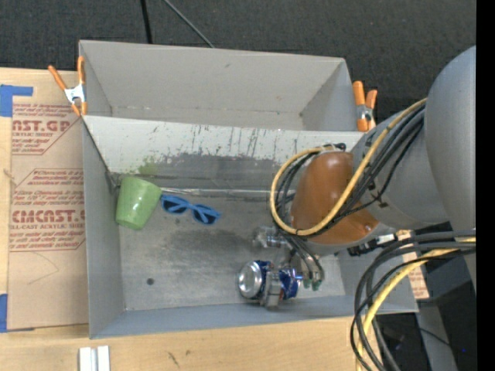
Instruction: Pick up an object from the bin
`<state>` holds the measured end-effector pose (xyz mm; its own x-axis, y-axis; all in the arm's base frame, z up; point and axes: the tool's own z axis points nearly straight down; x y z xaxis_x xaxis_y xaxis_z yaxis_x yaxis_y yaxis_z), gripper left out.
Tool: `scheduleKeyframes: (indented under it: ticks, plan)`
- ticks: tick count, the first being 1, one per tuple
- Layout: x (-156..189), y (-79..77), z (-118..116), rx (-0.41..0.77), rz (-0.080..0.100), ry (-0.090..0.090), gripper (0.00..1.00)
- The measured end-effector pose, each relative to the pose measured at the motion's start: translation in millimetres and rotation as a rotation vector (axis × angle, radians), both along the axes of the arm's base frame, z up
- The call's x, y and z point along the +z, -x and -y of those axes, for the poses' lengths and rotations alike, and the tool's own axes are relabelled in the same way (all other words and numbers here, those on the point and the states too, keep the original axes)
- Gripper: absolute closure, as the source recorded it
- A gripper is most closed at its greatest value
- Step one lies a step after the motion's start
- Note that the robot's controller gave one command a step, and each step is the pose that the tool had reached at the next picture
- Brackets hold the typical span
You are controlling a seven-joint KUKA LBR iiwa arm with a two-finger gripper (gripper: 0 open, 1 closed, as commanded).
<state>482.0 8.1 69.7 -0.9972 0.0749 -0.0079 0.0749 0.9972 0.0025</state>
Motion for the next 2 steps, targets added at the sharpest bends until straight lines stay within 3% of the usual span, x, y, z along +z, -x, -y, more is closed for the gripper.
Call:
scheduleKeyframes:
  ticks: [1, 2]
  plan:
    - [0, -0.3, 0, -0.001, 0.0, 0.0, 1.0]
    - [51, -1.4, -1, 0.0, -0.004, 0.001, 1.0]
